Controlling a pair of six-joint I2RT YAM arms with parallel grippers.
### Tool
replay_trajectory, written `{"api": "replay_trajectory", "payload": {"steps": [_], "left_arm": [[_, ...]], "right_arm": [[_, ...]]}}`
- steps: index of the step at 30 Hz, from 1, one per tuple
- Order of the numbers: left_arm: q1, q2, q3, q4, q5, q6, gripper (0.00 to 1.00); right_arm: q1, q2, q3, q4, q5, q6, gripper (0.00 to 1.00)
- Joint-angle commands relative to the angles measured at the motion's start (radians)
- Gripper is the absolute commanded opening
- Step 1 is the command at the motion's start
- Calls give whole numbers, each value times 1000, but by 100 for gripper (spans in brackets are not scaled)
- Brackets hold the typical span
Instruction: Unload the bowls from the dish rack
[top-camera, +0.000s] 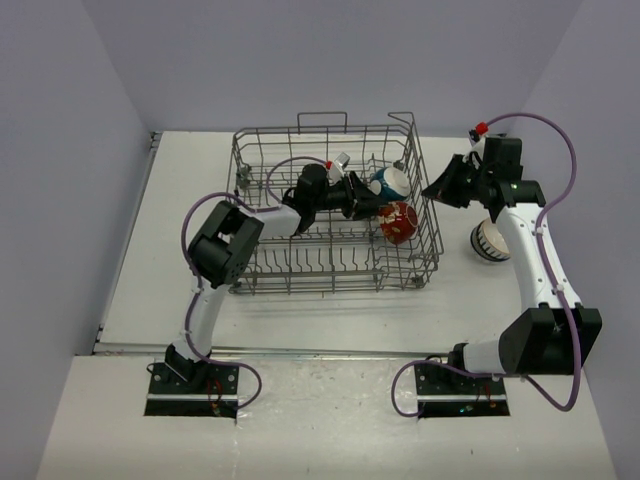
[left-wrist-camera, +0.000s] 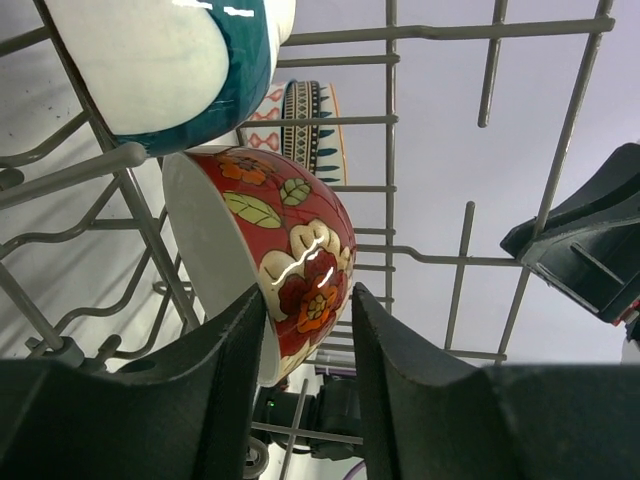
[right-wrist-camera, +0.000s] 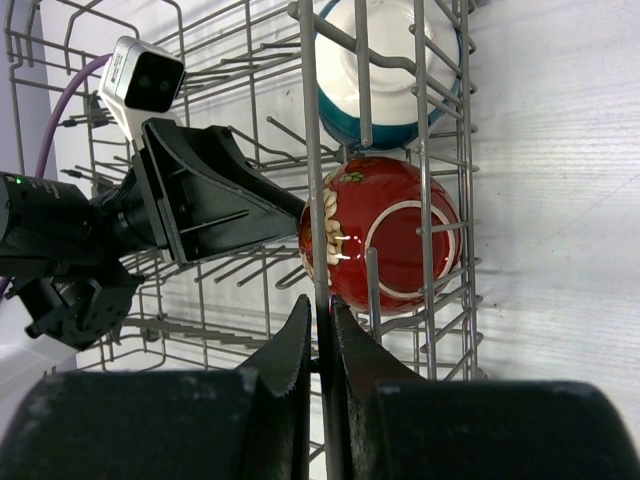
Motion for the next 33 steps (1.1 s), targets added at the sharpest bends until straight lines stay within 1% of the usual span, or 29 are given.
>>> {"api": "replay_trajectory", "payload": {"steps": [1,10,15,18,20,21,23,27,29,32,33], "left_arm": [[-54,16,68,56,75,-26,40],[-71,27,91,78,81,-62,37],[-79,29,98,64,90,-80,39],[-80,19,98,32,92,-60,41],[-80,18,94,25,95,-56,40],[-80,15,92,21,96,-51,35],[-79,7,88,5,92,-34,32],[-75,7,80,18,87,-39,20],[-74,10,78,22,83,-40,18],[-74,12,75,18,72,-29,12],[-74,13,74,19,72,-26,6]], "right_arm": [[41,50,-11,-122,-50,-5,0],[42,57,-7,-122,-58,-4,0],[50,70,-5,-126,-55,-5,0],[58,77,-2,-125,-52,-2,0],[61,80,-2,-128,-50,-2,0],[62,80,-2,-128,-44,-1,0],[62,83,-2,-126,-44,-1,0],[64,81,-5,-123,-44,-2,0],[64,80,-7,-125,-44,-2,0],[64,75,-8,-125,-43,-1,0],[64,75,-8,-129,-38,-2,0]]}}
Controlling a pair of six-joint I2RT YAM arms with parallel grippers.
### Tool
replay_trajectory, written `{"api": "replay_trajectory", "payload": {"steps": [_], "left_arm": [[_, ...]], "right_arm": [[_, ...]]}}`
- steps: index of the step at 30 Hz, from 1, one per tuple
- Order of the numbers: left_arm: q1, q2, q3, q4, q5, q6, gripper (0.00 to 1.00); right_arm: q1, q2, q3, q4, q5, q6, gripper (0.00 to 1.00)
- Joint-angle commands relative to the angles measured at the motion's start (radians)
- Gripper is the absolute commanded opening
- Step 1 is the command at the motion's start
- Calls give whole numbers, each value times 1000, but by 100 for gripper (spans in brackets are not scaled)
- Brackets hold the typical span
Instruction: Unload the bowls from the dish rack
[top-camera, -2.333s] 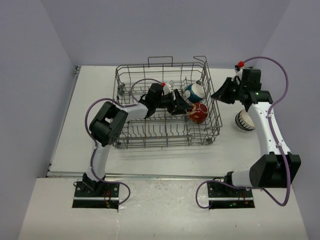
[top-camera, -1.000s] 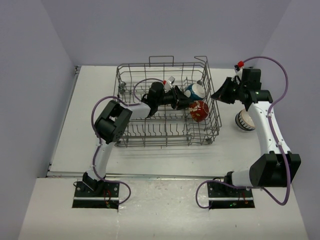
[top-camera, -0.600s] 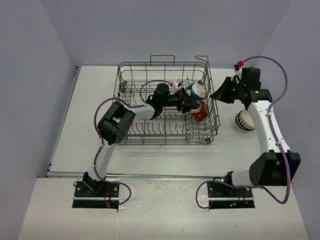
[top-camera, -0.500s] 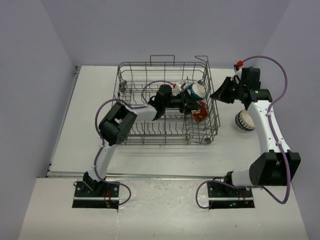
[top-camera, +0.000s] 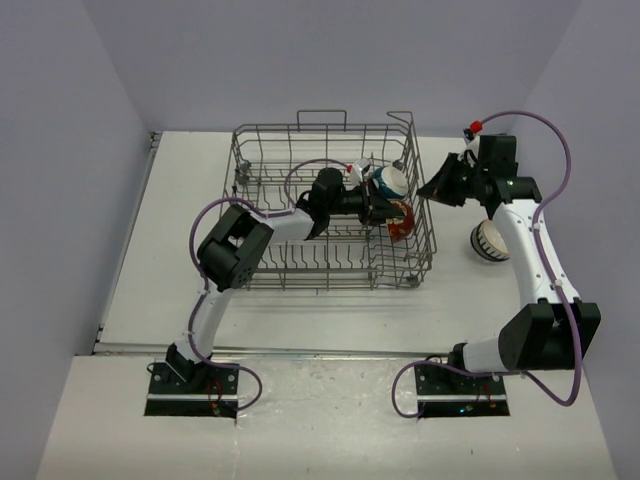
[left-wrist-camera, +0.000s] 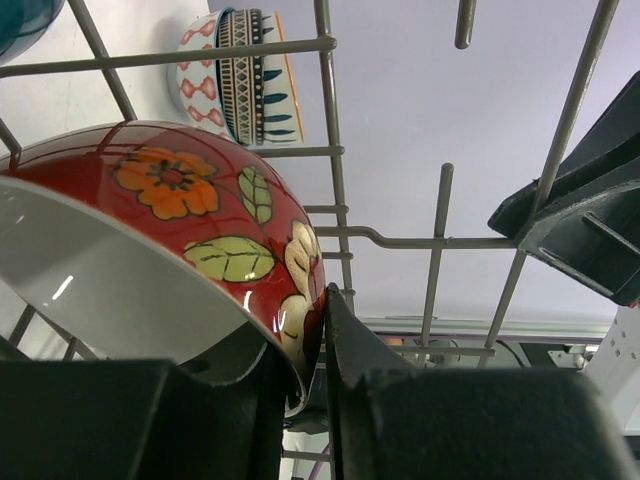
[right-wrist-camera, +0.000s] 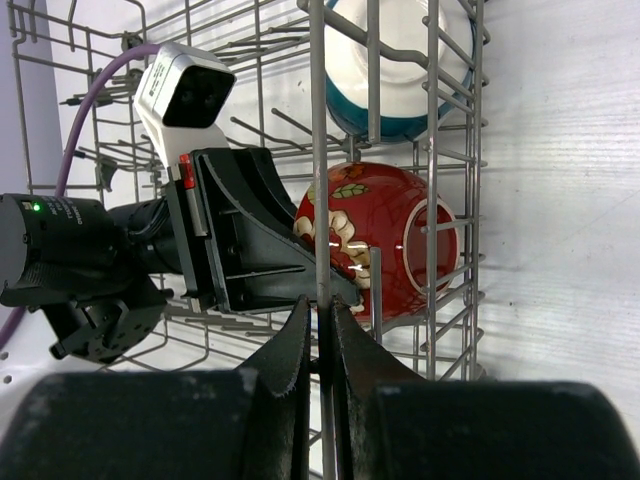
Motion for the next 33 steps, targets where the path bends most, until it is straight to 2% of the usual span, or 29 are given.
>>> {"api": "replay_trajectory", "payload": {"steps": [1,13,19,26,29,33], "left_arm": [[0,-10,9,5,18,25,1],[8,-60,63,69,71,16,0],[14,-104,57,233,97,-87,0],[23,-134,83,311,104,-137,0],[31,-146,94,295,102,-131,0],[43,-172,129,174,108,-63,0]], "right_arm": [[41,48,-34,-115,-29,-9,0],[41,59,-49,-105,-12,-5,0],[41,71,-35,-104,-15,-5,0],[41,84,-14,-115,-15,-12,0],[41,87,-5,-118,-14,-16,0],[41,99,9,-122,-15,-18,0]]}}
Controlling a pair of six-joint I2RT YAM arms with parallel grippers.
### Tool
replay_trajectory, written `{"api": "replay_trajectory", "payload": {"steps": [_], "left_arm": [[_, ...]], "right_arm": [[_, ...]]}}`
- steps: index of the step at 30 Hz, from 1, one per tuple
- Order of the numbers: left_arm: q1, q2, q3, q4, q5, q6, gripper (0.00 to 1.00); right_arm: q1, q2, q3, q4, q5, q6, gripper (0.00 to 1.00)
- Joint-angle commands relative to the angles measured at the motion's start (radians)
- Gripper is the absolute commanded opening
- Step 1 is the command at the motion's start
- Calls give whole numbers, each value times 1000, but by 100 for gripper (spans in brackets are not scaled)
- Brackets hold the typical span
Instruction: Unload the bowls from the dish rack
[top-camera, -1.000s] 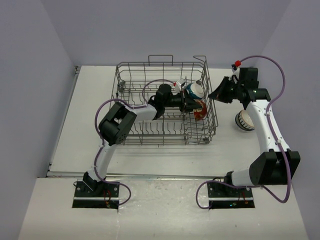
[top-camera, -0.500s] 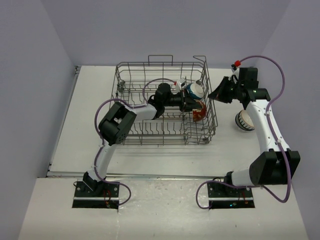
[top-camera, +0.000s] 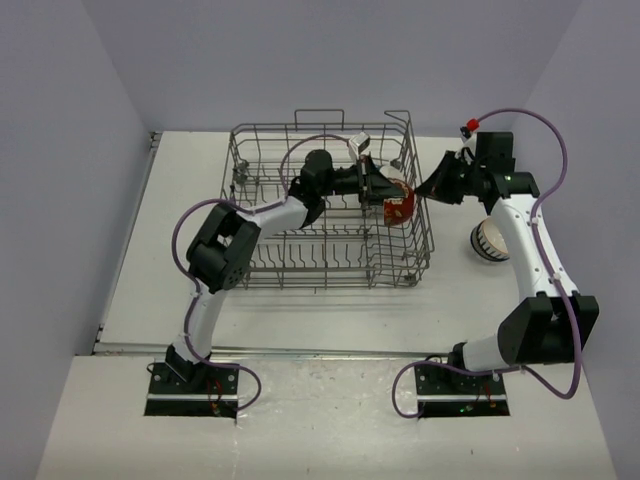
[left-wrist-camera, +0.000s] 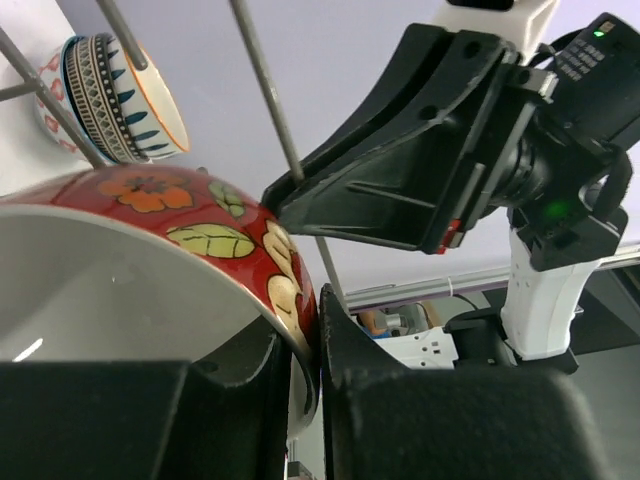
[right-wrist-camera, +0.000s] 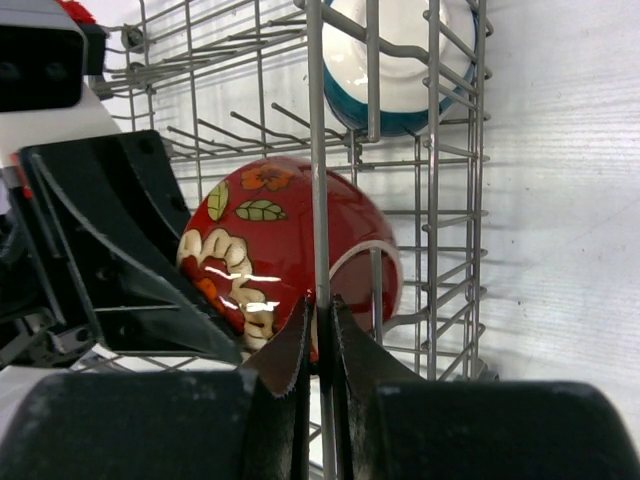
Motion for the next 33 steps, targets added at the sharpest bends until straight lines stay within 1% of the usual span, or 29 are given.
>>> {"api": "replay_trajectory", "payload": {"steps": [1,2,3,5,6,9,13,16,17,18,19,20,21,23,24,26,27,29,30,32,33], "left_arm": [[27,-120,80,-7,18,60,0],[33,-129,85,-41,18,83,0],[49,-150,97,-152,14,156,0],[70,-174,118,-270,11,244,0],[82,-198,131,-395,4,337,0],[149,-239,151,-514,1,429,0],[214,-296,143,-610,-15,500,0],[254,-345,148,-709,-57,567,0],[263,-370,157,-755,-80,627,0],[281,-379,189,-873,-126,662,0],[290,-387,218,-939,-156,711,0],[298,-410,240,-999,-193,797,0],[313,-428,255,-1091,-279,833,0],[338,-457,280,-1156,-348,888,0],[362,-485,284,-1220,-427,923,0],[389,-522,295,-1275,-501,977,0],[407,-531,301,-1339,-601,995,0],[422,-555,323,-1394,-681,1049,0],[436,-565,321,-1433,-760,1060,0],[445,-583,320,-1469,-840,1091,0],[447,-586,316,-1502,-932,1100,0]], "right_arm": [[31,68,-21,-102,-9,-23,0],[30,68,-18,-99,-9,-23,0],[31,69,-16,-98,-12,-23,0],[31,74,-15,-99,-14,-23,0],[31,72,-15,-98,-15,-24,0],[31,75,-19,-93,-26,-26,0],[31,88,-10,-89,-31,-23,0],[31,103,16,-102,-14,-20,0],[31,106,24,-104,-14,-17,0],[31,109,25,-104,-12,-14,0],[31,111,24,-99,-14,-6,0],[31,115,22,-95,-18,-4,0],[33,118,25,-96,-17,-3,0],[33,127,27,-101,-17,-4,0],[33,130,25,-101,-14,-4,0],[33,132,24,-99,-22,-3,0],[34,134,28,-102,-20,-3,0],[39,141,37,-110,-20,-3,0],[39,143,42,-115,-19,-3,0],[42,143,45,-115,-15,-3,0],[42,144,47,-116,-12,-3,0]]}}
